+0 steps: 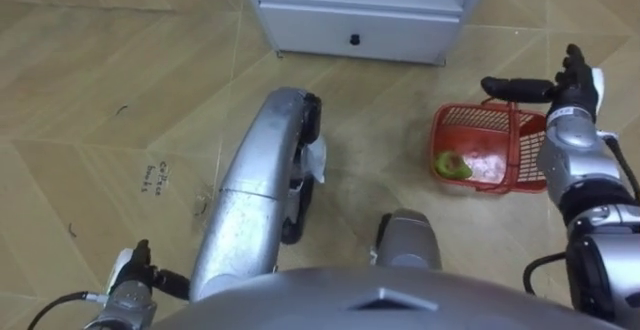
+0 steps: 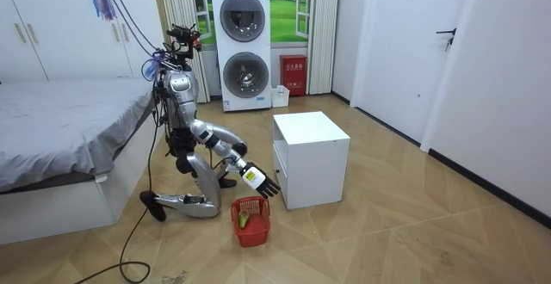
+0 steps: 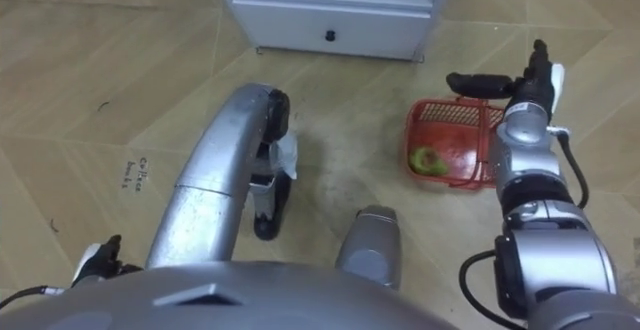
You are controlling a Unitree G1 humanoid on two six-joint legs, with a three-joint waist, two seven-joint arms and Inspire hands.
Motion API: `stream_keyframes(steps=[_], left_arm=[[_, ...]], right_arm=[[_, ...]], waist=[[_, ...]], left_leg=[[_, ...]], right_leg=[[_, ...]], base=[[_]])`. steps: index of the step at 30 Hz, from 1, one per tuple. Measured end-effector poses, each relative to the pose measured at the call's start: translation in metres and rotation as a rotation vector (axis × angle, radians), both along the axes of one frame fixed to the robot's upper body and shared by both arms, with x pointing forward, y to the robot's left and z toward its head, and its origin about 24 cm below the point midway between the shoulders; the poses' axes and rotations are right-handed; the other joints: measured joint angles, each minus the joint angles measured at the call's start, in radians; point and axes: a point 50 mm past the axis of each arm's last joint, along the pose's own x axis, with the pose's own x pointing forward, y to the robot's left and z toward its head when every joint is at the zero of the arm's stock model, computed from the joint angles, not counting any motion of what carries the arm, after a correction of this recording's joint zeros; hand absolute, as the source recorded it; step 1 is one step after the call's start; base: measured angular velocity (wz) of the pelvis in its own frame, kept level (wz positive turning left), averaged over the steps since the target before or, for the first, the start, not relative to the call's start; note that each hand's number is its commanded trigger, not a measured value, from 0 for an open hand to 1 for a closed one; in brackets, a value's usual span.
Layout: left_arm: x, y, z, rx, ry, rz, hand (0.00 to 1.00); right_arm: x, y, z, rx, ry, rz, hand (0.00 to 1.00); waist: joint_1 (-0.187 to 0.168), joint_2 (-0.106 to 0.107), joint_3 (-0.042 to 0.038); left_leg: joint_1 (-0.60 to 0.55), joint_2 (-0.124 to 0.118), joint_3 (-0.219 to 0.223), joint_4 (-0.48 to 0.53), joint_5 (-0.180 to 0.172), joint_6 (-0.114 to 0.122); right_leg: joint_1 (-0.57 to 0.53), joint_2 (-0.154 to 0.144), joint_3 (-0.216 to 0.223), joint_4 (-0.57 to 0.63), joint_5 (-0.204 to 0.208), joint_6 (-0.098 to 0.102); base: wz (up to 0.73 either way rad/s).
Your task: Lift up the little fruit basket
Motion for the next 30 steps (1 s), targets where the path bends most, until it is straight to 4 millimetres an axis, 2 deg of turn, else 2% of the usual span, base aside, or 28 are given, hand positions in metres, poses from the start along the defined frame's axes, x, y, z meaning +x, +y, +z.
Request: stream_keyframes(steps=[4, 10, 17, 22, 27, 30], left_arm=[[-0.002, -0.006, -0.002, -0.018, 0.012, -0.01, 0.0], [-0.006, -0.009, -0.003, -0.032, 0.015, 0.002, 0.0], [-0.003, -0.011, -0.003, -0.063, -0.006, 0.025, 0.0], [-0.011, -0.014, -0.004, -0.072, 0.006, 0.023, 0.0], [-0.02, -0.014, -0.004, -0.075, 0.025, 0.029, 0.0], [-0.02, -0.015, -0.004, -0.083, 0.019, 0.037, 0.0]], right_arm=[[-0.008, -0.006, -0.006, 0.03, 0.034, -0.038, 0.0], [-0.023, -0.013, -0.016, 0.087, 0.087, -0.118, 0.0], [-0.027, -0.022, -0.015, 0.126, 0.083, -0.164, 0.0], [-0.035, -0.032, -0.017, 0.15, 0.101, -0.234, 0.0], [-0.041, -0.037, -0.018, 0.157, 0.116, -0.256, 0.0], [-0.042, -0.037, -0.018, 0.157, 0.118, -0.255, 0.0]], waist=[[0.007, 0.019, 0.0022], [0.004, 0.025, 0.0013], [0.005, 0.043, 0.0013], [0.005, 0.058, -0.0011], [0.005, 0.058, -0.0009], [0.003, 0.052, 0.0023]], left_leg=[[-0.021, 0.008, 0.009, 0.003, 0.009, 0.007], [-0.036, 0.011, 0.014, 0.003, 0.011, 0.009], [-0.065, 0.012, 0.025, 0.002, 0.017, 0.015], [-0.074, 0.013, 0.038, 0.002, 0.022, 0.026], [-0.082, 0.014, 0.038, 0.002, 0.023, 0.027], [-0.084, 0.016, 0.04, 0.0, 0.024, 0.026]], right_leg=[[-0.023, -0.001, 0.01, 0.013, -0.002, 0.003], [-0.045, -0.002, 0.014, 0.016, -0.002, 0.004], [-0.071, -0.01, 0.022, 0.021, -0.004, 0.008], [-0.088, -0.018, 0.03, 0.029, -0.005, 0.009], [-0.097, -0.018, 0.031, 0.031, -0.005, 0.01], [-0.102, -0.02, 0.034, 0.031, -0.006, 0.012]], base=[[0.0], [0.0], [0.0], [0.0], [0.0], [0.0]])
